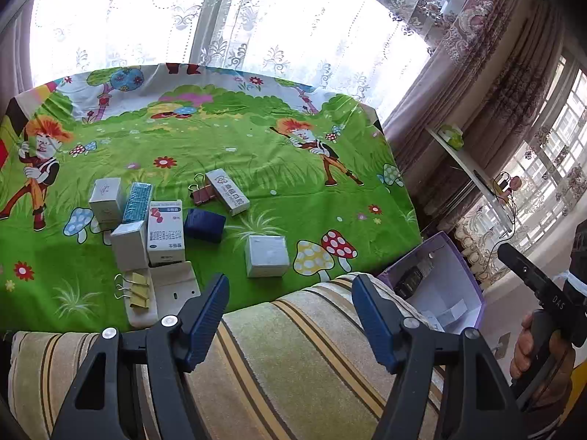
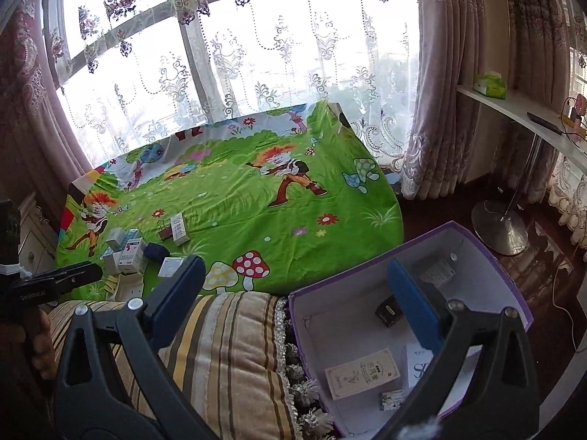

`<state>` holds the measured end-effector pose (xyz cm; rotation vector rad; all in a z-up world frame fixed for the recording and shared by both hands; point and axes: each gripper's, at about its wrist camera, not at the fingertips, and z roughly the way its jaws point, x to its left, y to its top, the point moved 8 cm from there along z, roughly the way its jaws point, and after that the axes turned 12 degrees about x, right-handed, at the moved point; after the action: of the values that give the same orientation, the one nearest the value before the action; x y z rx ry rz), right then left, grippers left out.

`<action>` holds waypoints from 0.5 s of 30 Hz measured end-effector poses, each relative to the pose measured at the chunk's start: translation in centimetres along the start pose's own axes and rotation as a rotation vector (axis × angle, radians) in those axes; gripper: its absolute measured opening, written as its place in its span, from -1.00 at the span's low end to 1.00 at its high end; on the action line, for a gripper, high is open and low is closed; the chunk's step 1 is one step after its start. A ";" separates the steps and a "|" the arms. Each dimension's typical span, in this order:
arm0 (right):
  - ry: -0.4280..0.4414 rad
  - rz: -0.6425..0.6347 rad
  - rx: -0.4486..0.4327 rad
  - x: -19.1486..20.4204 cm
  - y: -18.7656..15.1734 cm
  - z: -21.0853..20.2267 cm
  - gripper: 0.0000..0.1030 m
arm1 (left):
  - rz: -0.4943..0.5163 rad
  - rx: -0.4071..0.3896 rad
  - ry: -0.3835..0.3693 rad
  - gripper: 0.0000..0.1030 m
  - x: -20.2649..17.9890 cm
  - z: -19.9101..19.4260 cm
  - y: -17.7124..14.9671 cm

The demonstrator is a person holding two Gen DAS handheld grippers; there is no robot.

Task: Organize rigid objects
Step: 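Move both grippers back toward the remaining boxes on the bed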

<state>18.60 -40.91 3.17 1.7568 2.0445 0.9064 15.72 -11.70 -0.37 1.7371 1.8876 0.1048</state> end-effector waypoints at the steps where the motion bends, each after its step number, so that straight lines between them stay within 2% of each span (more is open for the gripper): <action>1: 0.008 -0.006 0.005 0.5 0.0 0.2 0.95 | -0.026 0.009 -0.002 0.35 0.9 0.0 -0.1; 5: 0.028 -0.034 0.032 2.3 -0.1 1.1 0.95 | -0.106 0.038 0.007 0.27 4.1 0.1 -0.5; 15: 0.095 -0.062 0.122 6.9 0.0 4.0 0.95 | -0.307 0.122 -0.099 0.23 10.6 0.8 -0.9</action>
<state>19.49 -33.21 1.33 1.7307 2.2451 0.8790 15.25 -2.12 -5.12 1.4759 2.0969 -0.2126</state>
